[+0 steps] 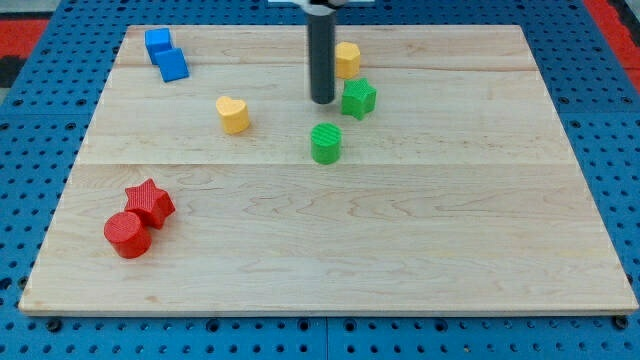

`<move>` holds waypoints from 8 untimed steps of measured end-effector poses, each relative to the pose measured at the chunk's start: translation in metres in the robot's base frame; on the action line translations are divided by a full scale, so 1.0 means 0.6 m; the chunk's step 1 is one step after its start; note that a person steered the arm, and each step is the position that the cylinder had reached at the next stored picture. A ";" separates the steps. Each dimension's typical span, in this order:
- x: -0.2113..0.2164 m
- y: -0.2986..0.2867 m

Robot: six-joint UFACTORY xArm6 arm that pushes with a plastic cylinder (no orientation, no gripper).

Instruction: Place the green circle to the center of the board

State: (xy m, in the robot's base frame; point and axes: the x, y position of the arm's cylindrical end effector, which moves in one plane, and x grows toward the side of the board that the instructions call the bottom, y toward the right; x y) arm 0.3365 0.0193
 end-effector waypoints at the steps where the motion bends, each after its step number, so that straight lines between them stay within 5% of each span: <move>1: 0.020 0.032; 2: 0.070 0.031; 5: 0.068 -0.078; 8: 0.037 -0.035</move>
